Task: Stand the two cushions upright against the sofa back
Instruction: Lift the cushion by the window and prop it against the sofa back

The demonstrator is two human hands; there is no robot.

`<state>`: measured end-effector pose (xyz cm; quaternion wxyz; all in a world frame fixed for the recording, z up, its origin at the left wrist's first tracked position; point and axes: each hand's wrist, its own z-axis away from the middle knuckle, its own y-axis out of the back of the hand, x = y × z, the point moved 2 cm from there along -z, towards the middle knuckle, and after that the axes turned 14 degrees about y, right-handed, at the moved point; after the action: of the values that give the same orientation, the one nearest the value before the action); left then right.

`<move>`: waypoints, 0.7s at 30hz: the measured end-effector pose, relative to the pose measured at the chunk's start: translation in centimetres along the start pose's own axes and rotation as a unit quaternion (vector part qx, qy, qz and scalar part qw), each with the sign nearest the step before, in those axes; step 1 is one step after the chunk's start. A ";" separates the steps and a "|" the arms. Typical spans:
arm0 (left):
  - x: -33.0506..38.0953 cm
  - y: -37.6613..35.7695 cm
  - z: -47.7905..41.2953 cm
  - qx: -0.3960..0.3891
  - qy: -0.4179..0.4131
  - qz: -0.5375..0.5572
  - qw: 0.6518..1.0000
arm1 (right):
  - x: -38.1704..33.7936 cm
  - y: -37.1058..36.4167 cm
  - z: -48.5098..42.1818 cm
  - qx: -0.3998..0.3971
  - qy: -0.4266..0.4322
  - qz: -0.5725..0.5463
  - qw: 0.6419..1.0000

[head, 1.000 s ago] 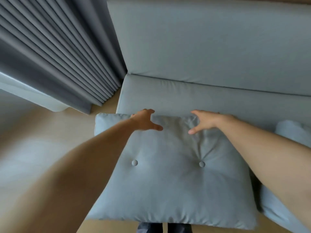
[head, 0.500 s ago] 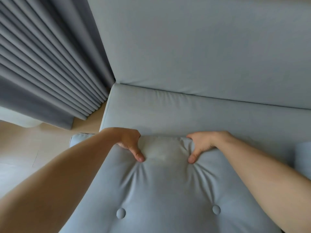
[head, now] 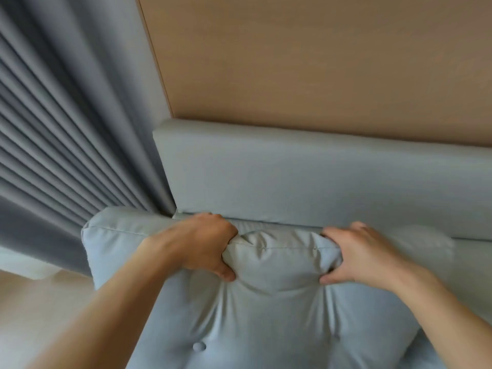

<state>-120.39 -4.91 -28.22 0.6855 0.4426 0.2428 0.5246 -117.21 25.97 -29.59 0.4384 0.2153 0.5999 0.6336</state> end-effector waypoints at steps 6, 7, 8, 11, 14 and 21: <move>0.4 9.7 -2.0 0.160 -0.001 -0.069 0.985 | 2.6 9.7 -3.3 0.134 0.024 0.093 0.986; 0.0 10.6 -2.8 0.174 0.002 -0.069 0.982 | 3.2 10.3 -4.1 0.143 0.026 0.102 0.984; -0.3 11.1 -3.8 0.183 0.009 -0.072 0.980 | 3.8 10.6 -5.0 0.150 0.027 0.109 0.982; -1.6 10.9 -7.0 0.211 0.025 -0.093 0.973 | 5.3 9.5 -7.3 0.156 0.014 0.121 0.980; -2.8 8.6 -10.0 0.222 0.050 -0.091 0.969 | 6.6 6.3 -9.5 0.148 -0.011 0.143 0.979; -6.1 2.0 -14.0 0.234 0.107 -0.062 0.964 | 8.0 0.1 -12.4 0.074 -0.094 0.115 0.986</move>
<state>-134.59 -5.57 -34.19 0.5641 0.5158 0.4576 0.4542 -131.37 25.41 -33.84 0.3996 0.3731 0.5727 0.6108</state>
